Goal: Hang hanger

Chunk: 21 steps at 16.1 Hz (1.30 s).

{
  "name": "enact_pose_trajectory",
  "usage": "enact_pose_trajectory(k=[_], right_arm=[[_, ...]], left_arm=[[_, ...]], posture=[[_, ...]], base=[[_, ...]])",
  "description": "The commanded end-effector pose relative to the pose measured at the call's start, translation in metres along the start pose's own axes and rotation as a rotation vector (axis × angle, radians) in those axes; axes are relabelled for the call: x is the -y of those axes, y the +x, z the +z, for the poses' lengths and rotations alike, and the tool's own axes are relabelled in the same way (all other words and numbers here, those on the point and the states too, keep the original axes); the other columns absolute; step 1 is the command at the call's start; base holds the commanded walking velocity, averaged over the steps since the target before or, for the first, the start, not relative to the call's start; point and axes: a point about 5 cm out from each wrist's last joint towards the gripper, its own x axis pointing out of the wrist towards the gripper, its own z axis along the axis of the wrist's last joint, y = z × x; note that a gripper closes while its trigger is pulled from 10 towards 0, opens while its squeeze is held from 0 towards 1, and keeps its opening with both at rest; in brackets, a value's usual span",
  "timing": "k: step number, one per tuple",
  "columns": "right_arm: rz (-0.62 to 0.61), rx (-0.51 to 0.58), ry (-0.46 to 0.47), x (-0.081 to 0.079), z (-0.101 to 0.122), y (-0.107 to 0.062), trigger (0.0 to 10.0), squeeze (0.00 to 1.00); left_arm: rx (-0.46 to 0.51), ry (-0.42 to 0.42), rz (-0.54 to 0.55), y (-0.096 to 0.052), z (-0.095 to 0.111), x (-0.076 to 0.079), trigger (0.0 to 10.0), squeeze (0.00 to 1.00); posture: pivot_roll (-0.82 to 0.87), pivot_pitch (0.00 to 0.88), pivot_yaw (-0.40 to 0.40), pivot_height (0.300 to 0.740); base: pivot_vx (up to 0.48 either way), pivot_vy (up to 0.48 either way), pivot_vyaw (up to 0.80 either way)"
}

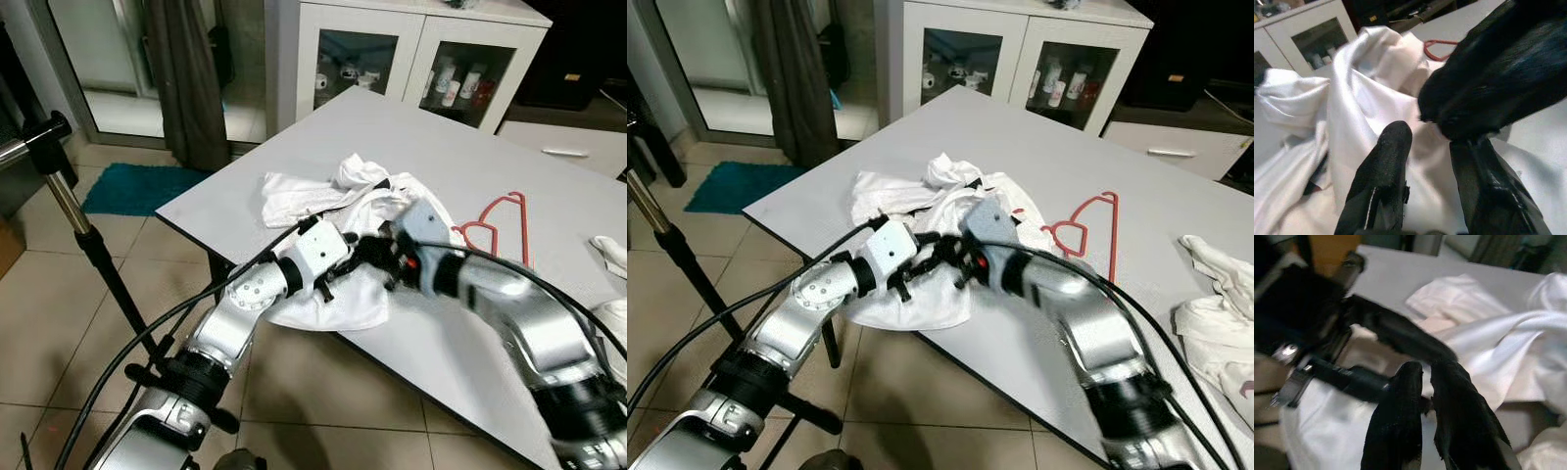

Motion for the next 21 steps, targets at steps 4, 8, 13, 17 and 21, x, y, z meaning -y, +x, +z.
enact_pose_trajectory(k=[4,8,13,17,21], right_arm=[[0.133,-0.141,0.071,-0.025,-0.034,0.012,10.0,0.00],[0.130,-0.231,0.100,-0.028,-0.055,0.020,10.0,0.00],[-0.097,-0.253,0.174,-0.008,-0.062,0.049,10.0,0.00],[-0.331,-0.218,0.212,0.016,-0.055,0.062,10.0,0.00],[-0.313,-0.133,0.230,0.021,-0.036,0.065,10.0,0.00]], left_arm=[[0.030,0.015,0.037,0.001,0.010,-0.009,10.0,0.00],[0.028,0.014,0.037,0.000,0.010,-0.009,10.0,0.00],[0.030,0.015,0.037,0.002,0.012,-0.009,10.0,0.00],[0.026,0.009,0.044,0.001,0.010,-0.009,10.0,0.00],[0.034,0.003,0.049,0.002,0.011,-0.007,10.0,0.00]], posture=[[0.07,0.000,-0.058,0.723],[0.07,0.000,-0.056,0.723],[0.07,0.000,-0.058,0.723],[0.08,0.000,-0.065,0.723],[0.07,0.000,-0.069,0.723]], base=[[0.000,0.000,0.00],[0.000,0.000,0.00],[0.000,0.000,0.00],[0.000,0.000,0.00],[0.000,0.000,0.00]])
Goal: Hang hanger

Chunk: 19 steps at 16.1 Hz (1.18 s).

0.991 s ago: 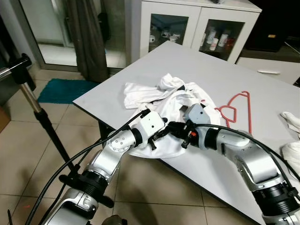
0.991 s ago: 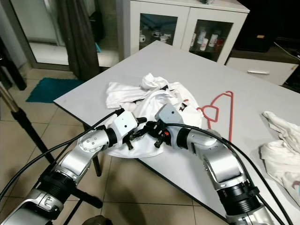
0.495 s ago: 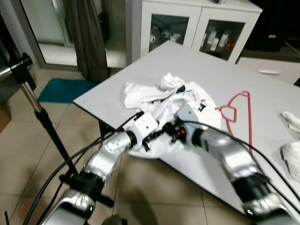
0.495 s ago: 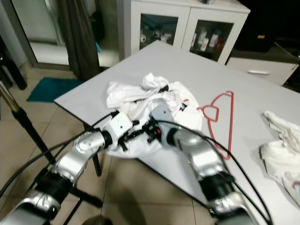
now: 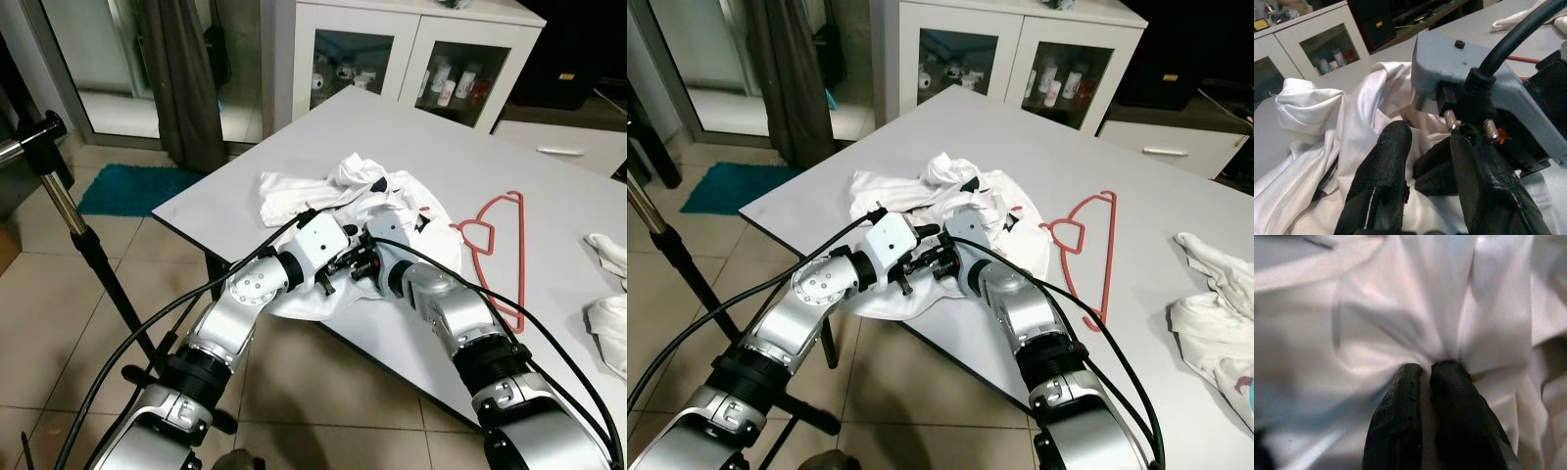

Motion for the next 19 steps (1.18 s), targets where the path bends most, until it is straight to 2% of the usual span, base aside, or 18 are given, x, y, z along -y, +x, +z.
enact_pose_trajectory(k=[1,6,10,11,12,13,16,19], right_arm=[[0.012,0.047,0.011,0.005,0.009,-0.007,10.0,0.00],[-0.045,0.036,-0.009,0.035,-0.006,-0.040,10.0,0.00],[-0.053,0.067,-0.033,0.040,0.000,-0.056,10.0,0.00],[-0.044,0.138,-0.061,0.040,0.011,-0.062,10.0,0.00],[-0.011,0.268,-0.060,0.037,0.028,-0.072,10.0,0.00],[0.006,0.323,-0.056,0.035,0.036,-0.078,10.0,0.00],[0.033,0.398,-0.091,0.029,0.042,-0.095,10.0,0.00],[-0.031,0.427,-0.069,0.036,0.036,-0.108,10.0,0.00]], left_arm=[[0.019,0.001,0.012,0.001,0.004,0.000,10.0,0.00],[0.004,-0.034,0.043,-0.007,-0.003,-0.009,10.0,0.00],[0.004,-0.041,0.081,-0.012,-0.002,-0.021,10.0,0.00],[0.018,-0.058,0.105,-0.014,0.000,-0.027,10.0,0.00],[0.038,-0.108,0.137,-0.018,0.001,-0.032,10.0,0.00],[0.046,-0.138,0.155,-0.020,0.000,-0.033,10.0,0.00],[0.072,-0.240,0.204,-0.028,-0.002,-0.033,10.0,0.00],[0.091,-0.321,0.252,-0.033,-0.004,-0.033,10.0,0.00]], posture=[[0.07,0.000,-0.070,0.723],[0.05,0.000,-0.057,0.723],[0.05,0.000,-0.052,0.723],[0.05,0.000,-0.053,0.723],[0.05,0.000,-0.052,0.723],[0.06,0.000,-0.051,0.723],[0.06,0.000,-0.053,0.723],[0.05,0.000,-0.050,0.723]], base=[[0.000,0.000,0.00],[0.000,0.000,0.00],[0.000,0.000,0.00],[0.000,0.000,0.00],[0.000,0.000,0.00],[0.000,0.000,0.00],[0.000,0.000,0.00],[0.000,0.000,0.00]])
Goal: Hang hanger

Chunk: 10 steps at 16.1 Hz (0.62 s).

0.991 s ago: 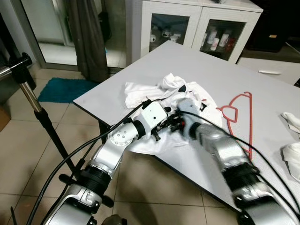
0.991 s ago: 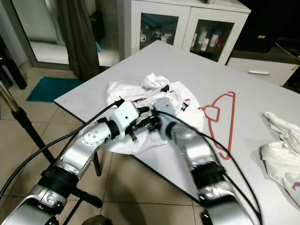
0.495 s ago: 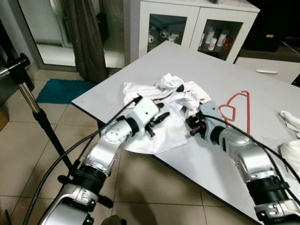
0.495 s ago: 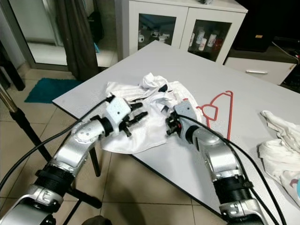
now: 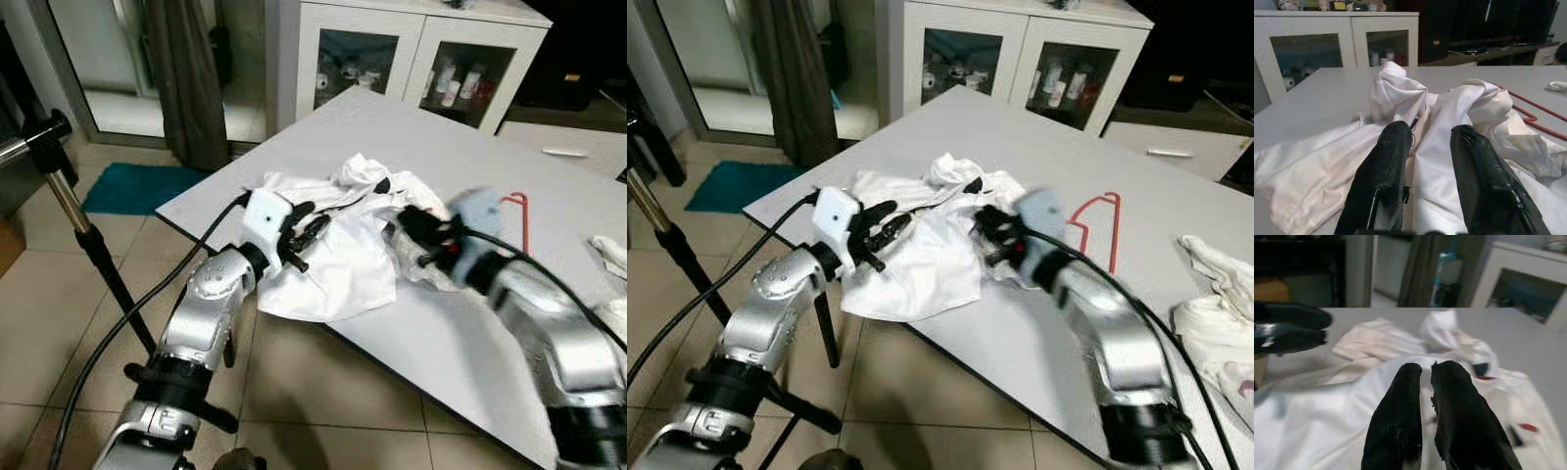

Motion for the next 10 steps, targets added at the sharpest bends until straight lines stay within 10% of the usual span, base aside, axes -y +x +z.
enact_pose_trajectory(k=[1,5,10], right_arm=[[-0.101,0.041,-0.024,0.012,0.003,-0.008,10.0,0.00],[-0.352,0.065,0.022,0.030,-0.015,-0.020,10.0,0.00],[-0.375,0.084,0.053,0.017,-0.026,-0.019,10.0,0.00]], left_arm=[[0.029,-0.033,0.024,0.000,0.005,0.000,10.0,0.00],[0.085,-0.143,0.106,-0.001,0.010,0.001,10.0,0.00],[0.070,-0.129,0.082,-0.001,0.007,0.015,10.0,0.00]], posture=[[0.05,0.000,-0.047,0.723],[0.04,0.000,-0.042,0.723],[0.04,0.000,-0.041,0.723]], base=[[0.000,0.000,0.00],[0.000,0.000,0.00],[0.000,0.000,0.00]])
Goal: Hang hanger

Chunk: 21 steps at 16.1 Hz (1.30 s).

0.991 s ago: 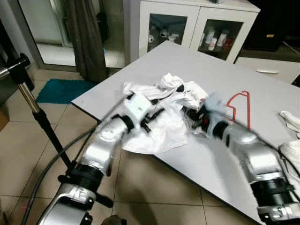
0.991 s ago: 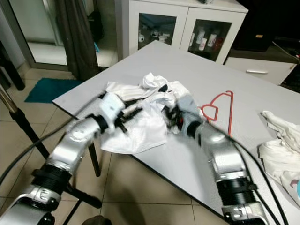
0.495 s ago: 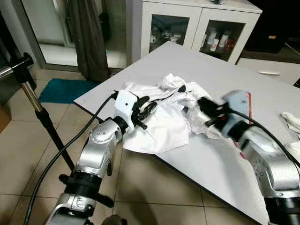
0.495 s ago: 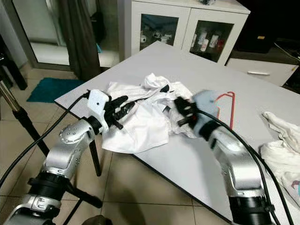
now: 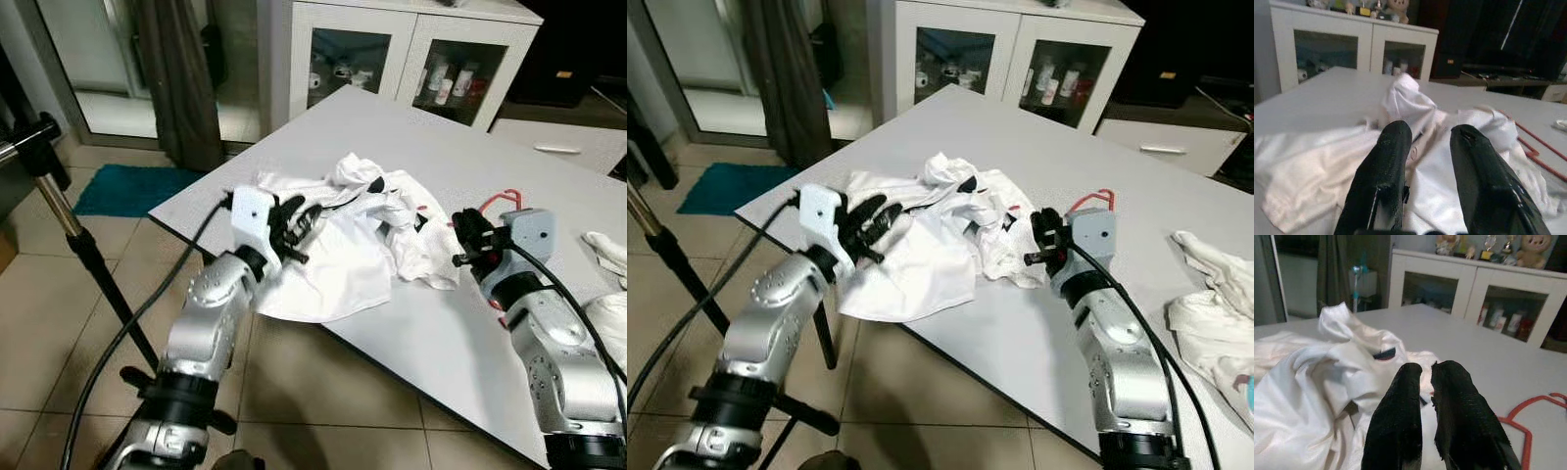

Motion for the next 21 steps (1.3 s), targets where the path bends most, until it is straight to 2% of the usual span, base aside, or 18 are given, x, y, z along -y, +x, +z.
enact_pose_trajectory(k=[1,2,4,5,6,7,10,19,21], right_arm=[[-0.013,0.006,-0.013,0.000,-0.001,0.000,10.0,0.00],[0.000,0.011,-0.006,-0.002,-0.001,0.000,10.0,0.00],[0.080,0.036,-0.011,-0.006,0.003,-0.006,10.0,0.00],[0.085,0.041,-0.017,-0.004,0.004,-0.008,10.0,0.00],[0.074,0.043,-0.028,0.004,0.006,-0.009,10.0,0.00],[0.060,0.040,-0.041,0.011,0.007,-0.011,10.0,0.00],[0.043,0.047,-0.038,0.013,0.006,-0.010,10.0,0.00],[0.042,0.064,-0.037,0.013,0.010,-0.008,10.0,0.00],[0.048,0.067,-0.038,0.012,0.011,-0.006,10.0,0.00]], left_arm=[[0.009,0.018,-0.020,0.002,0.004,0.007,10.0,0.00],[0.006,0.015,-0.027,0.002,0.004,0.009,10.0,0.00],[-0.027,0.032,-0.108,-0.002,-0.001,0.018,10.0,0.00],[-0.035,0.055,-0.146,-0.004,-0.002,0.021,10.0,0.00],[-0.044,0.119,-0.213,-0.009,-0.003,0.024,10.0,0.00],[-0.042,0.152,-0.240,-0.012,-0.002,0.022,10.0,0.00],[-0.037,0.182,-0.222,-0.013,0.002,0.013,10.0,0.00],[-0.034,0.191,-0.248,-0.009,0.002,0.019,10.0,0.00],[-0.034,0.171,-0.242,-0.008,0.002,0.018,10.0,0.00]], posture=[[0.04,0.000,-0.041,0.723],[0.04,0.000,-0.042,0.723],[0.04,0.000,-0.043,0.723],[0.04,0.000,-0.043,0.723],[0.04,0.000,-0.046,0.723],[0.04,0.000,-0.046,0.723],[0.04,0.000,-0.045,0.723],[0.03,0.000,-0.040,0.723],[0.04,0.000,-0.040,0.723]], base=[[0.000,0.000,0.00],[0.000,0.000,0.00],[0.000,0.000,0.00],[0.000,0.000,0.00],[0.000,0.000,0.00],[0.000,0.000,0.00],[0.000,-0.116,0.00],[0.000,-0.480,0.00],[0.000,0.000,0.00]])
